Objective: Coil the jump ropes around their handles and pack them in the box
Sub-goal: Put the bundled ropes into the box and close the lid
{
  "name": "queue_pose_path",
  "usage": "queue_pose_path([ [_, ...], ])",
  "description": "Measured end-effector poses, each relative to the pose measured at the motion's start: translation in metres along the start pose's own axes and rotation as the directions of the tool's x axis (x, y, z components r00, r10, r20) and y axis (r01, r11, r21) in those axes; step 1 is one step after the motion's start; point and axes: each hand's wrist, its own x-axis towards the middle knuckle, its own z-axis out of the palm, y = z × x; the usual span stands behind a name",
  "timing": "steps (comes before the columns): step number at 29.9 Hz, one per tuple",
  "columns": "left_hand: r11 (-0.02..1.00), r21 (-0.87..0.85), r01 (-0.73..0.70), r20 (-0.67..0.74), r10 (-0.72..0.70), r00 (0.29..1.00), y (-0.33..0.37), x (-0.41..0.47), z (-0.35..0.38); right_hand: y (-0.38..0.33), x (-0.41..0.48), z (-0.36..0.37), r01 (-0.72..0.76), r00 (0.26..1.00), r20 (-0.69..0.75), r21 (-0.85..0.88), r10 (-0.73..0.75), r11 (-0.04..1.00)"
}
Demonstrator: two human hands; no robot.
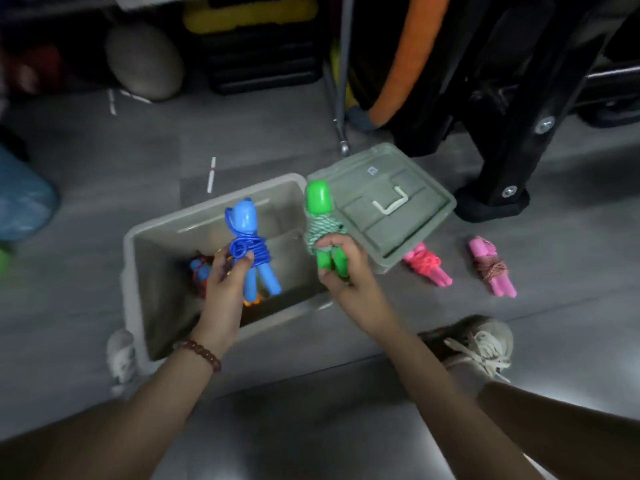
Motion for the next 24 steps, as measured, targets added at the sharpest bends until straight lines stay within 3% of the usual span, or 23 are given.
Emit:
queue_pose_path([
  [3,0.994,-0.034,0.104,-0.072,-0.106,0.992,-0.017,0.032,-0.041,0.007,0.028,0.046,-0.106,0.971,0.214,-0.004,0.104,0.994],
  [5,0.981,-0.010,0.193,-0.114,-0.193,0.975,-0.033,0.055,-0.056,0.020,0.048,0.074,-0.212,0.910,0.341,-0.103,0.235,0.972],
  [9,0.939,0.157,0.306,-0.102,-0.292,0.951,-0.068,0.090,-0.065,0.060,0.079,0.110,-0.312,0.834,0.347,-0.347,0.430,0.884],
  [12,0.906,0.329,0.267,-0.051,-0.265,0.963,-0.095,0.110,-0.068,0.091,0.096,0.124,-0.272,0.786,0.388,-0.482,0.481,0.833],
  [14,0.878,0.436,0.198,-0.086,-0.179,0.980,-0.102,0.114,-0.067,0.109,0.104,0.127,-0.306,0.757,0.400,-0.481,0.516,0.822],
  [18,0.808,0.565,0.163,-0.146,-0.097,0.985,-0.113,0.121,-0.071,0.125,0.108,0.127,-0.224,0.717,0.501,-0.492,0.485,0.841],
  [22,0.762,0.622,0.181,-0.135,-0.124,0.983,-0.109,0.114,-0.068,0.114,0.108,0.119,-0.185,0.772,0.508,-0.397,0.383,0.899],
  [24,0.774,0.610,0.169,-0.157,-0.092,0.983,-0.099,0.108,-0.064,0.098,0.107,0.113,-0.242,0.785,0.499,-0.301,0.368,0.923],
])
